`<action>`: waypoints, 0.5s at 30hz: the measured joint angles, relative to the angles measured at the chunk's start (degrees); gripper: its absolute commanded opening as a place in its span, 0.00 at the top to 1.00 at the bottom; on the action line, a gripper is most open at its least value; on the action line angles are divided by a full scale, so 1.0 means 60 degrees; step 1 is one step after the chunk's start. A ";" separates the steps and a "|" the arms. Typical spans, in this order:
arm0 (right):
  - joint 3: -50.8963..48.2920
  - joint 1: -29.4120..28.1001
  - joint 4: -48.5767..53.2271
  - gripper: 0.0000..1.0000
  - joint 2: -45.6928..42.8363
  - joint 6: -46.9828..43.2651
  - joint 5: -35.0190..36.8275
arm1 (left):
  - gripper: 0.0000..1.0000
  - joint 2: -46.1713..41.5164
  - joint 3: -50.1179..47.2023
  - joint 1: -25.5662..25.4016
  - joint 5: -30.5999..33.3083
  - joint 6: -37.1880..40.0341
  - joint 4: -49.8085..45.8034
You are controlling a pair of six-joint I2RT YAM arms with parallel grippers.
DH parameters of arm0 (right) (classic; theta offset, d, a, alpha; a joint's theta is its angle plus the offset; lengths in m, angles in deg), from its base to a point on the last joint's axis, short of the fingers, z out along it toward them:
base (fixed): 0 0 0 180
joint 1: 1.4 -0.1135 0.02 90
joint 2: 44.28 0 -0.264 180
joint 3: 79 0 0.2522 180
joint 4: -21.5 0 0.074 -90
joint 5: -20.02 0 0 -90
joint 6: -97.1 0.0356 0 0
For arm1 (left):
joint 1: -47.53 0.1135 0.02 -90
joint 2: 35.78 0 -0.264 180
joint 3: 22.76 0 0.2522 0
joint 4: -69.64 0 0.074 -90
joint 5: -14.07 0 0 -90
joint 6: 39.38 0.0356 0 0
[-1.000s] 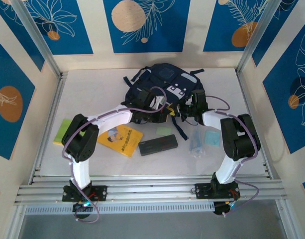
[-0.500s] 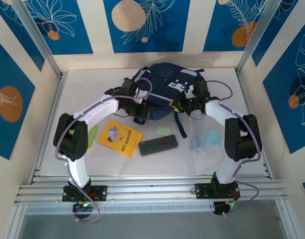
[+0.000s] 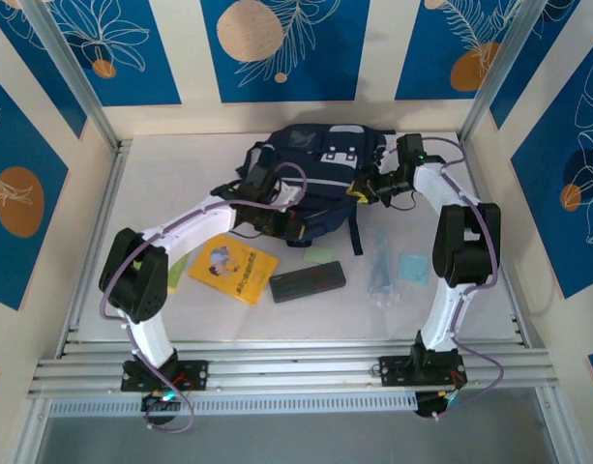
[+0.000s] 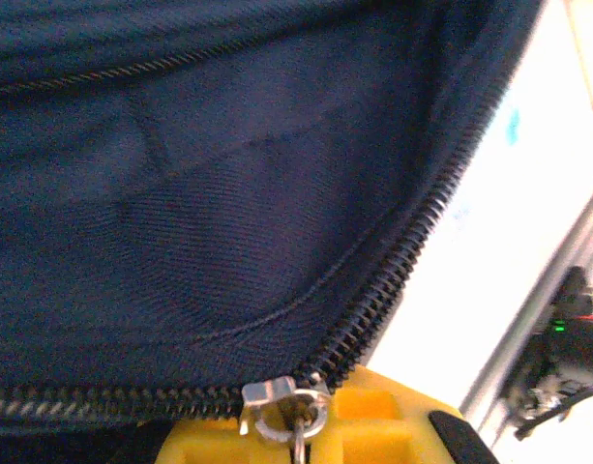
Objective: Pack the student bag
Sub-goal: Unzip the student bag at the top-center of the table.
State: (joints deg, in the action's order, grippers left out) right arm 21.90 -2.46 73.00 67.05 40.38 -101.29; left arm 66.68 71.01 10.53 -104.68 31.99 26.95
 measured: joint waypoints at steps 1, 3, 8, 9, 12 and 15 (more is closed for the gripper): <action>0.0044 0.0102 0.0087 0.51 0.0007 0.0044 0.0066 | 1.00 0.0109 0.0193 -0.0204 -0.0102 -0.0153 0.0106; 0.0051 0.0299 -0.0011 0.23 -0.0044 0.0164 0.0583 | 1.00 0.0484 0.0812 -0.0517 -0.0433 -0.0484 0.0175; -0.1625 0.0845 -0.1002 0.01 -0.1406 0.0965 0.1770 | 1.00 0.1880 0.2779 -0.1020 -0.1144 -0.1519 0.0696; -0.2091 0.0892 -0.1075 0.01 -0.1832 0.1075 0.1821 | 1.00 0.2040 0.2987 -0.1038 -0.1206 -0.1687 0.0827; -0.3876 0.0962 -0.1683 0.01 -0.3752 0.2018 0.1909 | 1.00 0.2605 0.3493 -0.1118 -0.1392 -0.2375 0.1450; -0.5300 0.0936 -0.2430 0.01 -0.5118 0.3071 0.1894 | 1.00 0.2849 0.3570 -0.1118 -0.1490 -0.2922 0.1949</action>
State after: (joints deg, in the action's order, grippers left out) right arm -9.90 3.16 58.42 36.34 58.80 -89.93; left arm 83.77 92.43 3.82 -113.62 14.46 38.64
